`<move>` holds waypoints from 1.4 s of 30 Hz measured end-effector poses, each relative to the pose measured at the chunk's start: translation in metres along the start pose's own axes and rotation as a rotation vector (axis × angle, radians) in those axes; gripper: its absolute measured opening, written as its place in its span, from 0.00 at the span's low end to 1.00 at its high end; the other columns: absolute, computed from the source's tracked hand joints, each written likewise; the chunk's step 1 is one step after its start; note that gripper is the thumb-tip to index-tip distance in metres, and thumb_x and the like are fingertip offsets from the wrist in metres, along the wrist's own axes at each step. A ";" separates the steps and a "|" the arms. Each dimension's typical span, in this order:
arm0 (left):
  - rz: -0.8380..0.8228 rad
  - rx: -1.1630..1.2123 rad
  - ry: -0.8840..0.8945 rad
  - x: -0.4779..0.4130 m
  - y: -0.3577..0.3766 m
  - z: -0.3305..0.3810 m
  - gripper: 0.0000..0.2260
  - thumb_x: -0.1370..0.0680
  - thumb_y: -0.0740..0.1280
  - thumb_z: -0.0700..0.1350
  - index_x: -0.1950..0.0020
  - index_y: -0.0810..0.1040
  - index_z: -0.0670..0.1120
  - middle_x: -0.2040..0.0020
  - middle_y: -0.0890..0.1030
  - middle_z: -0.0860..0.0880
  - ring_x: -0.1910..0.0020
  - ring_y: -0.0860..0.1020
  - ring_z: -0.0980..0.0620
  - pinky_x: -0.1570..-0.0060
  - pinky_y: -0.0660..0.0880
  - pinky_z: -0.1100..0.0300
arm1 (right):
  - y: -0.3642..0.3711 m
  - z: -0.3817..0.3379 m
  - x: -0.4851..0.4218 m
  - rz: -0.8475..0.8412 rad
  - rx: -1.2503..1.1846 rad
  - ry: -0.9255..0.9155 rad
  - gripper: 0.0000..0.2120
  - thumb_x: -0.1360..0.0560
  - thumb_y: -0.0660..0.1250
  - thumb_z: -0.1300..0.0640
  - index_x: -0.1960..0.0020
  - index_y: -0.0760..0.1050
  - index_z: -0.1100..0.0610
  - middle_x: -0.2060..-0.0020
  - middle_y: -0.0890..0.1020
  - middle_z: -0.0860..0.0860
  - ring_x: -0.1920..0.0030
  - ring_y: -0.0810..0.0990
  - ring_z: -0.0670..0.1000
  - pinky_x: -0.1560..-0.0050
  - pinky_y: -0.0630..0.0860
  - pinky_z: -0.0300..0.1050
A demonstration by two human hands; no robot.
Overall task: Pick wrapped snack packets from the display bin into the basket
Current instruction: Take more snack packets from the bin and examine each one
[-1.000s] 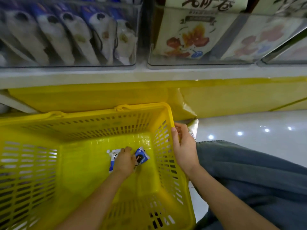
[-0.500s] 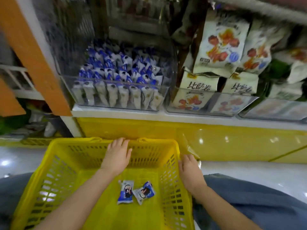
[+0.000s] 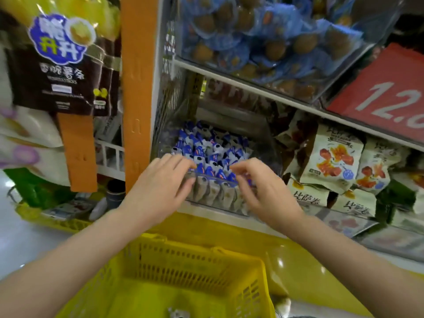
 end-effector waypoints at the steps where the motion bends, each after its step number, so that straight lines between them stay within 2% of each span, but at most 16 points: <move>1: 0.001 -0.001 0.001 -0.005 -0.003 -0.004 0.13 0.21 0.58 0.49 0.38 0.72 0.46 0.45 0.75 0.50 0.46 0.71 0.51 0.49 0.64 0.60 | 0.004 0.005 -0.018 0.030 -0.004 0.038 0.11 0.21 0.58 0.55 0.40 0.71 0.54 0.49 0.76 0.47 0.49 0.73 0.42 0.50 0.71 0.35; 4: -0.058 0.024 -0.007 -0.013 0.006 -0.017 0.16 0.20 0.55 0.51 0.34 0.69 0.48 0.39 0.73 0.50 0.41 0.70 0.52 0.43 0.65 0.60 | 0.021 0.037 -0.072 0.080 -0.086 0.274 0.13 0.21 0.59 0.56 0.38 0.71 0.56 0.45 0.76 0.51 0.45 0.75 0.48 0.45 0.72 0.41; 7: -0.082 0.063 -0.026 -0.017 0.017 -0.028 0.16 0.19 0.54 0.52 0.33 0.69 0.50 0.37 0.74 0.52 0.40 0.72 0.52 0.44 0.67 0.61 | 0.043 0.076 -0.113 0.008 -0.037 0.492 0.12 0.20 0.57 0.56 0.41 0.72 0.62 0.54 0.77 0.56 0.48 0.78 0.57 0.55 0.70 0.44; 9: -0.079 0.037 -0.001 -0.019 0.022 -0.032 0.15 0.19 0.53 0.52 0.35 0.71 0.51 0.39 0.76 0.53 0.42 0.73 0.53 0.45 0.66 0.62 | 0.060 0.099 -0.129 -0.101 0.033 0.584 0.15 0.19 0.53 0.56 0.39 0.70 0.64 0.51 0.77 0.62 0.48 0.77 0.61 0.56 0.67 0.44; 11: -0.071 0.025 0.035 -0.020 0.027 -0.034 0.14 0.18 0.52 0.51 0.38 0.73 0.51 0.42 0.78 0.54 0.44 0.74 0.54 0.45 0.64 0.63 | 0.077 0.116 -0.139 -0.178 0.030 0.637 0.16 0.18 0.50 0.55 0.36 0.67 0.63 0.42 0.75 0.63 0.46 0.74 0.60 0.49 0.68 0.46; 14: -0.055 0.036 0.049 -0.019 0.028 -0.033 0.13 0.19 0.54 0.49 0.44 0.77 0.50 0.48 0.80 0.53 0.48 0.76 0.53 0.48 0.65 0.60 | 0.097 0.137 -0.154 -0.211 -0.008 0.687 0.14 0.19 0.55 0.59 0.36 0.68 0.64 0.40 0.73 0.64 0.41 0.72 0.61 0.40 0.68 0.50; 20: -0.044 0.051 0.044 -0.020 0.026 -0.031 0.14 0.21 0.55 0.48 0.53 0.79 0.48 0.58 0.81 0.52 0.58 0.77 0.52 0.54 0.69 0.59 | 0.121 0.166 -0.167 -0.340 -0.007 0.799 0.17 0.23 0.64 0.60 0.37 0.70 0.63 0.39 0.74 0.60 0.41 0.74 0.59 0.41 0.72 0.50; 23: -0.051 0.047 0.030 -0.019 0.027 -0.030 0.15 0.22 0.53 0.48 0.55 0.79 0.48 0.60 0.80 0.53 0.60 0.76 0.52 0.55 0.70 0.58 | 0.124 0.173 -0.167 -0.327 -0.030 0.841 0.17 0.24 0.66 0.55 0.39 0.72 0.63 0.40 0.76 0.60 0.43 0.75 0.58 0.47 0.72 0.47; 25: -0.045 0.043 0.031 -0.019 0.028 -0.030 0.15 0.21 0.53 0.49 0.54 0.79 0.48 0.60 0.80 0.53 0.60 0.76 0.52 0.55 0.69 0.58 | 0.125 0.172 -0.166 -0.302 -0.020 0.847 0.17 0.24 0.65 0.54 0.40 0.72 0.63 0.42 0.76 0.60 0.44 0.75 0.59 0.48 0.72 0.48; 27: -0.038 0.029 0.042 -0.019 0.028 -0.030 0.15 0.21 0.52 0.49 0.53 0.78 0.48 0.59 0.80 0.52 0.58 0.75 0.52 0.53 0.67 0.58 | 0.121 0.167 -0.166 -0.239 0.014 0.814 0.16 0.23 0.63 0.55 0.39 0.72 0.63 0.41 0.76 0.61 0.42 0.75 0.60 0.43 0.72 0.50; 30: -0.040 0.018 0.050 -0.019 0.028 -0.028 0.15 0.20 0.52 0.49 0.49 0.78 0.48 0.55 0.80 0.52 0.54 0.75 0.52 0.51 0.63 0.60 | 0.098 0.152 -0.163 -0.012 0.014 0.774 0.16 0.22 0.61 0.57 0.37 0.70 0.63 0.38 0.74 0.61 0.38 0.73 0.60 0.38 0.70 0.53; 32: -0.035 0.063 0.041 -0.019 0.026 -0.027 0.12 0.19 0.54 0.48 0.46 0.76 0.49 0.50 0.80 0.53 0.51 0.74 0.53 0.49 0.61 0.62 | 0.076 0.135 -0.159 0.158 -0.039 0.725 0.16 0.22 0.61 0.58 0.37 0.69 0.64 0.38 0.74 0.61 0.39 0.73 0.59 0.39 0.69 0.48; 35: -0.045 0.296 -0.061 -0.016 0.021 -0.025 0.11 0.19 0.56 0.47 0.41 0.75 0.51 0.44 0.77 0.56 0.46 0.72 0.59 0.48 0.63 0.68 | 0.046 0.095 -0.147 0.324 -0.162 0.553 0.15 0.22 0.61 0.58 0.38 0.69 0.65 0.43 0.76 0.60 0.48 0.76 0.53 0.57 0.68 0.28; 36: -0.042 0.396 -0.112 -0.014 0.019 -0.025 0.11 0.19 0.57 0.46 0.40 0.74 0.51 0.44 0.76 0.57 0.45 0.71 0.61 0.49 0.64 0.71 | 0.037 0.080 -0.141 0.344 -0.173 0.509 0.15 0.22 0.62 0.58 0.39 0.70 0.65 0.46 0.77 0.58 0.51 0.75 0.51 0.62 0.65 0.27; 38: 0.015 0.563 -0.191 -0.010 0.012 -0.021 0.10 0.20 0.58 0.44 0.41 0.74 0.51 0.45 0.75 0.58 0.46 0.72 0.64 0.50 0.67 0.76 | 0.024 0.051 -0.127 0.364 -0.197 0.430 0.12 0.22 0.63 0.58 0.42 0.73 0.63 0.53 0.77 0.52 0.55 0.74 0.47 0.64 0.64 0.27; 42: 0.199 0.815 -0.374 0.004 0.001 -0.017 0.09 0.21 0.62 0.42 0.42 0.72 0.51 0.48 0.76 0.58 0.49 0.74 0.65 0.51 0.69 0.78 | 0.015 0.002 -0.085 0.325 -0.521 0.403 0.07 0.25 0.67 0.56 0.48 0.73 0.54 0.59 0.79 0.44 0.60 0.77 0.38 0.59 0.73 0.30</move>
Point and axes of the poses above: each hand's wrist, its own x-axis away from the middle knuckle, its own y-axis out of the palm, z = x × y, the point moved 4 cm from there along -x, towards the middle knuckle
